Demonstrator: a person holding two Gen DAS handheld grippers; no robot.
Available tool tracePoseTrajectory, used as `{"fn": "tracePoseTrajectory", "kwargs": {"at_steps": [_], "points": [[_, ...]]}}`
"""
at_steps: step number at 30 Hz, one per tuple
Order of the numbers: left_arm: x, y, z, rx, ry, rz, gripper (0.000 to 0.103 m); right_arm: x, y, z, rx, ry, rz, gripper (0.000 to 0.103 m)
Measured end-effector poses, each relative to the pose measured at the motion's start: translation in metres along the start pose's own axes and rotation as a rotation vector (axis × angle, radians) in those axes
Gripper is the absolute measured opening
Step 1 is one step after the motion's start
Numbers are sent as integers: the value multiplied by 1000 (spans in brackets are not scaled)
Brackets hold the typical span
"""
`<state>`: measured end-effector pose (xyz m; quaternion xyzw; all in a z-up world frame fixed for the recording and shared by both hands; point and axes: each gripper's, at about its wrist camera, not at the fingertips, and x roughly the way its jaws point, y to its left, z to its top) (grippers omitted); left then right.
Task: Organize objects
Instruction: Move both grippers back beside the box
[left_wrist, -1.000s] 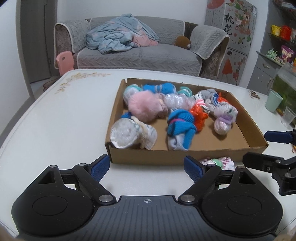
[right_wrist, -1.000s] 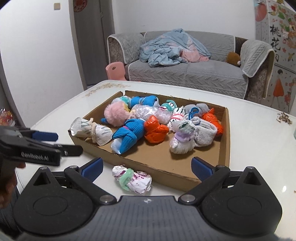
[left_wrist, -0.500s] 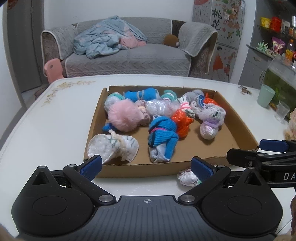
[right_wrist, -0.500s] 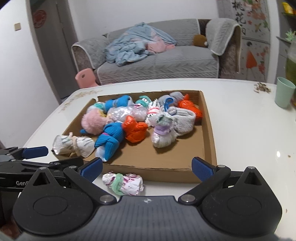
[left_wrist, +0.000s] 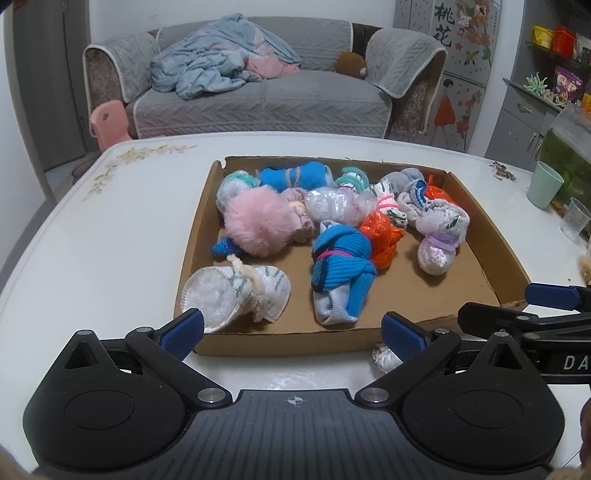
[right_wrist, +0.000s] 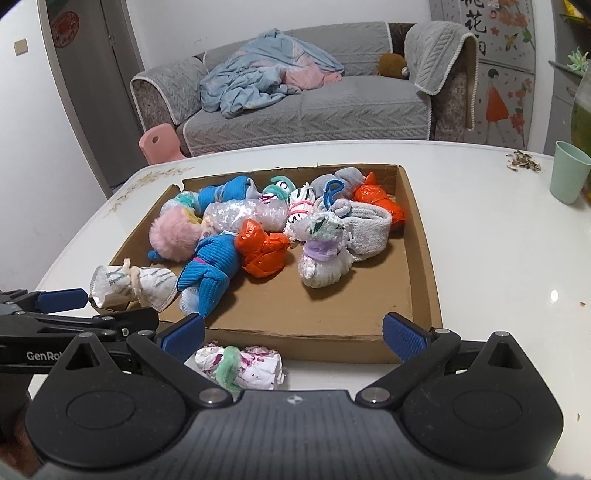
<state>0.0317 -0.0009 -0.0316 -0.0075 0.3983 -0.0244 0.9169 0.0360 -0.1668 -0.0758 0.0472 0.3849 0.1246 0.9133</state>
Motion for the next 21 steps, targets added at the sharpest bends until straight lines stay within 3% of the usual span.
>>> {"fn": "tracePoseTrajectory", "kwargs": {"at_steps": [7, 21], "points": [[6, 4, 9, -7, 24, -7, 103, 7, 1, 4, 0, 10, 1, 102], [7, 3, 18, 22, -13, 24, 102, 15, 1, 9, -5, 18, 6, 102]]}}
